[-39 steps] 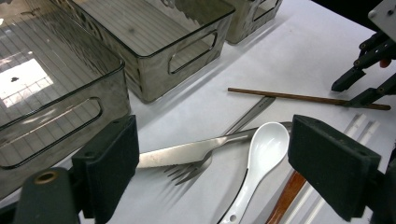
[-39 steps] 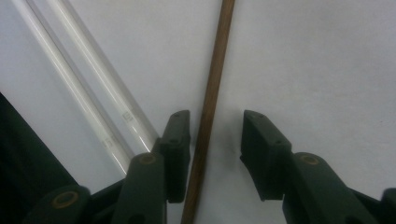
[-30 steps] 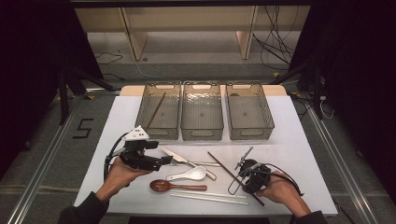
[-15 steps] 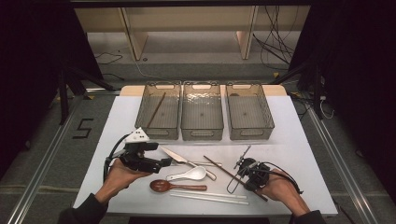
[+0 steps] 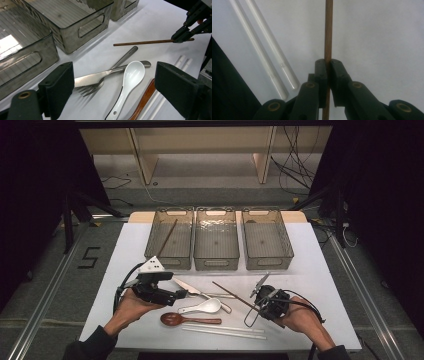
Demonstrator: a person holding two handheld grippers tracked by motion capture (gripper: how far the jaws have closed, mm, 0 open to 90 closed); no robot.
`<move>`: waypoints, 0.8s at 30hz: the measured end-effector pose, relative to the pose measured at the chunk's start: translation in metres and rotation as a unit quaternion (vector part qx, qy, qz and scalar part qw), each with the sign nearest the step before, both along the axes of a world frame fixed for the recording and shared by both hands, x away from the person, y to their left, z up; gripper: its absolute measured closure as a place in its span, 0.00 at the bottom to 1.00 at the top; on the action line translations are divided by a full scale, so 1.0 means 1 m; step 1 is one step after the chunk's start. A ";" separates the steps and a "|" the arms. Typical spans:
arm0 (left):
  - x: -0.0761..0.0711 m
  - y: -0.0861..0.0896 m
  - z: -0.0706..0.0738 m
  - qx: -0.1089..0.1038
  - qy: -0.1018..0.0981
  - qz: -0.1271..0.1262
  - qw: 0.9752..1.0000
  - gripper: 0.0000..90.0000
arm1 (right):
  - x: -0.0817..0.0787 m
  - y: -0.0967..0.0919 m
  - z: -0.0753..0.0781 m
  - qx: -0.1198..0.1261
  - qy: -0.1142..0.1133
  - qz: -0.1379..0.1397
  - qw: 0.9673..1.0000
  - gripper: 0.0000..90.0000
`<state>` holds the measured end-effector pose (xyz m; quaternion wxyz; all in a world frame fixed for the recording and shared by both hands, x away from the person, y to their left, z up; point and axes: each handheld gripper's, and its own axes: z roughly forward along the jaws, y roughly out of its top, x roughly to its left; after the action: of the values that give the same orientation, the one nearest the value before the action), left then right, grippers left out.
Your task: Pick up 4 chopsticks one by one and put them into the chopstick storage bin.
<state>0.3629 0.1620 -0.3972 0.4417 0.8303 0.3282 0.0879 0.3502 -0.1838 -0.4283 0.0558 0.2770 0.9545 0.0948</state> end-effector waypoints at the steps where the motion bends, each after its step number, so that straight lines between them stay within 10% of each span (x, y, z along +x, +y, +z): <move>1: 0.000 -0.002 0.001 0.002 -0.002 -0.005 1.000 0.18 | -0.001 0.002 0.002 0.000 0.000 0.003 1.000 0.94; 13: 0.002 -0.039 0.007 0.057 -0.018 -0.067 0.996 0.18 | -0.009 0.029 0.014 -0.003 -0.026 0.068 0.997 0.94; 24: 0.005 -0.062 0.001 0.121 0.002 -0.123 0.985 0.18 | -0.013 0.045 0.017 -0.004 -0.034 0.108 0.994 0.95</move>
<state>0.3684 0.1002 -0.3961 0.3445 0.9120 0.2111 0.0704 0.3376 -0.1387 -0.4113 0.0790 0.1691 0.9767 0.1054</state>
